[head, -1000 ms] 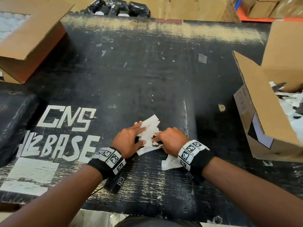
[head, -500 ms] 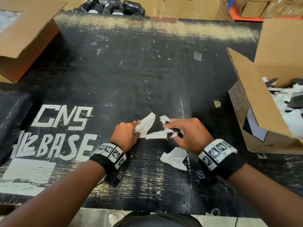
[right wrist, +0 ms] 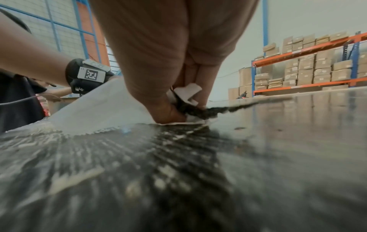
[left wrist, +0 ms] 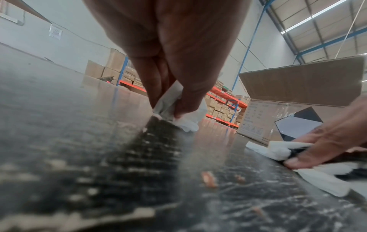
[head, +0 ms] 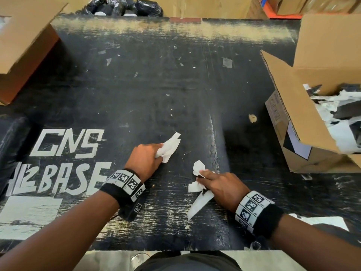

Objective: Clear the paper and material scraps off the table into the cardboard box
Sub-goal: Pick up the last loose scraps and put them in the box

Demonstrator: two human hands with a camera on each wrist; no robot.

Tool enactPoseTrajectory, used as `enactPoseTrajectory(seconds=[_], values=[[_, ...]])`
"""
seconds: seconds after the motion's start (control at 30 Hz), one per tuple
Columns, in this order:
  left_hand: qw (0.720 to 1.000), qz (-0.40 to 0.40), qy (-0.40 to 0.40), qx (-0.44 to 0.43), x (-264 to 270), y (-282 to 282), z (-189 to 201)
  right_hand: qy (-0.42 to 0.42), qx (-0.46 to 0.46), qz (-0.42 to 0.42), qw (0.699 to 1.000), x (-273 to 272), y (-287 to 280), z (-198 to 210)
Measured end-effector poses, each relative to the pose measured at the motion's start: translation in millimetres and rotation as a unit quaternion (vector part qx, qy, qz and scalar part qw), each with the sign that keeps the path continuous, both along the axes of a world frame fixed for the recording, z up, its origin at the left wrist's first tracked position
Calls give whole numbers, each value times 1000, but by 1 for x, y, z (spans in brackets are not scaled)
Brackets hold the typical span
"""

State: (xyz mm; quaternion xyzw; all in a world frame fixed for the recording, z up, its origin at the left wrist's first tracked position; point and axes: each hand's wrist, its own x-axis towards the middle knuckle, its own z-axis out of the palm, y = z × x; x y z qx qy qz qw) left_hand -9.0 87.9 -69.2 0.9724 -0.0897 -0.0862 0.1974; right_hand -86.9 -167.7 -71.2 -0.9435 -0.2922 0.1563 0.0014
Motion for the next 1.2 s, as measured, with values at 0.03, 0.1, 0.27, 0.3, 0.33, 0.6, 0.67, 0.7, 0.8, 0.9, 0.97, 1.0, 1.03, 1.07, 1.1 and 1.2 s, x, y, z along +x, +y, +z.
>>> enactPoseTrajectory(seconds=[0.03, 0.1, 0.27, 0.3, 0.33, 0.6, 0.67, 0.7, 0.8, 0.9, 0.97, 1.0, 1.03, 1.07, 1.1, 1.2], values=[[1000, -1, -4, -1, -3, 0, 1, 18, -3, -4, 1000, 4, 4, 6], [1000, -4, -11, -6, -9, 1, 4, 24, -24, -6, 999, 13, 7, 8], [998, -20, -42, -41, -20, 5, 8, -1, 33, -91, 995, 32, 7, 8], [997, -25, -52, -49, -21, 7, 6, -10, 58, -106, 993, 33, 6, 7], [996, -29, -59, -56, -21, 9, 5, -22, 78, -113, 990, 33, 5, 6], [981, -125, -106, -107, -31, 8, 5, -112, 191, -192, 956, 23, -13, 10], [976, -151, -112, -113, -36, 0, 12, -126, 215, -204, 947, 14, -19, 19], [974, -157, -116, -117, -39, -5, 17, -130, 218, -207, 945, 9, -22, 24], [967, -167, -143, -129, -50, -22, 36, -132, 223, -210, 943, -7, -35, 38], [961, -168, -167, -143, -65, -42, 56, -163, 237, -217, 933, -25, -53, 51], [957, -169, -186, -143, -79, -56, 69, -208, 264, -199, 920, -39, -67, 62], [955, -168, -199, -144, -86, -64, 75, -232, 280, -185, 913, -47, -75, 68], [951, -166, -212, -149, -95, -73, 82, -255, 293, -174, 905, -55, -84, 73], [948, -165, -225, -155, -104, -82, 89, -274, 301, -166, 898, -64, -93, 77], [945, -163, -237, -158, -115, -91, 96, -289, 309, -159, 892, -73, -102, 81], [939, -150, -270, -151, -150, -119, 118, -316, 345, -128, 875, -99, -128, 99]])
